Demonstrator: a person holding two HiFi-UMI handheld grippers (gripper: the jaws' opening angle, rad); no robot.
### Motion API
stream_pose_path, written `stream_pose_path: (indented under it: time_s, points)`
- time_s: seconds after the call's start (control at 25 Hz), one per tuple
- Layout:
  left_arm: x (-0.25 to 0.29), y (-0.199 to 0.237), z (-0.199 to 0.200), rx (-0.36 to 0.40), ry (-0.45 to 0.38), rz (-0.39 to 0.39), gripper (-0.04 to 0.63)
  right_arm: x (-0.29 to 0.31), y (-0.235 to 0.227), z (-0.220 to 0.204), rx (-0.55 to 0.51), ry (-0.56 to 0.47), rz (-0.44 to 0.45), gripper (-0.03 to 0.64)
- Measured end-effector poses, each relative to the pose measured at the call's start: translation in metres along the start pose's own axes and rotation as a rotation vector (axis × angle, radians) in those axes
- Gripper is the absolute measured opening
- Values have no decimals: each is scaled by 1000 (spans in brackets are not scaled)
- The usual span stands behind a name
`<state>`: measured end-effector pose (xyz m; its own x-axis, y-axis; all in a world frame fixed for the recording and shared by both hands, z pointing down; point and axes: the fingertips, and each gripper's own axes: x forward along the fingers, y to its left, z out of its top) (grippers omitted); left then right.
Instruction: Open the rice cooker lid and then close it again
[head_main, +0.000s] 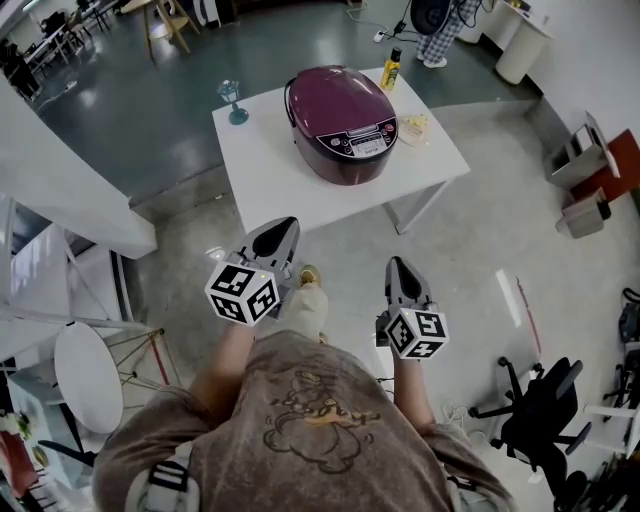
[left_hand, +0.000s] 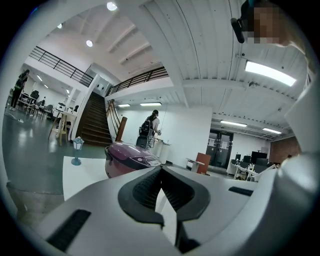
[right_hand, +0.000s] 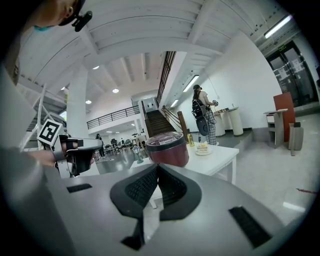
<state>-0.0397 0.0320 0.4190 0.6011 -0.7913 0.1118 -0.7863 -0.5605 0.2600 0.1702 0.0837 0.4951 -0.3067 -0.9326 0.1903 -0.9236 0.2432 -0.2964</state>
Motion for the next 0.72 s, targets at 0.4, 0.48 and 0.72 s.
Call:
stream_pose_path:
  time_s: [0.4,0.48,0.72]
  points:
    - [53,27,7,-6,-11,-10,20,47,-26,11,-10,11,-13,3]
    - [66,34,7,0,-7,-11,20,60,-29,14,-13,16,-15,3]
    - [110,55,13,-17,0,-21,20,101,-46,31,-23,33,-22,3]
